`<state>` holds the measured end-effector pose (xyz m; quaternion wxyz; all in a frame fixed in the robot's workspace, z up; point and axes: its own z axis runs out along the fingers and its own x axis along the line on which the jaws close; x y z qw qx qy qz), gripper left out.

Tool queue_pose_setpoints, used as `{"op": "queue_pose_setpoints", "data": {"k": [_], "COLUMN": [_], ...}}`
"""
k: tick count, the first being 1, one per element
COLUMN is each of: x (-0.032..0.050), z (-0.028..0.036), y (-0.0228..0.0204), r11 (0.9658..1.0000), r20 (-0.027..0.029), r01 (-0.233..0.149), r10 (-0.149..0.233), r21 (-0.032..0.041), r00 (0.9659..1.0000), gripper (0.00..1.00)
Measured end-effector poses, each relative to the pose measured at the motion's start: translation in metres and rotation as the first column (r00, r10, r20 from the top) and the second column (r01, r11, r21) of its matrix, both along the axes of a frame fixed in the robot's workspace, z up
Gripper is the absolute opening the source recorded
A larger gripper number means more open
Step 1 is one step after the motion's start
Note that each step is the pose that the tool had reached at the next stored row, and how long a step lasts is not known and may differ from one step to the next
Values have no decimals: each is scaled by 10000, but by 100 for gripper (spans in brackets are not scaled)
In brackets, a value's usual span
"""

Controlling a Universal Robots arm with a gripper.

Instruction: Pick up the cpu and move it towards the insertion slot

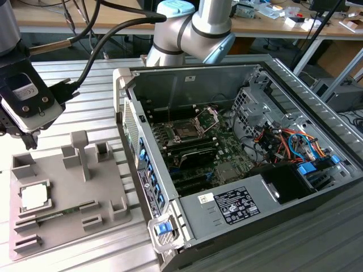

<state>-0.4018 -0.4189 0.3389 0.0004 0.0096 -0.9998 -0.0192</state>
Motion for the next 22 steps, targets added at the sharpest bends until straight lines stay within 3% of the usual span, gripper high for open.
{"op": "queue_pose_setpoints", "data": {"k": [22], "x": [0], "z": [-17], "y": [-47], "r11": [10000], "r20": [0], "r01": [0], "r10": [0], "r21": [0], "r00": [10000], "gripper": [11]}}
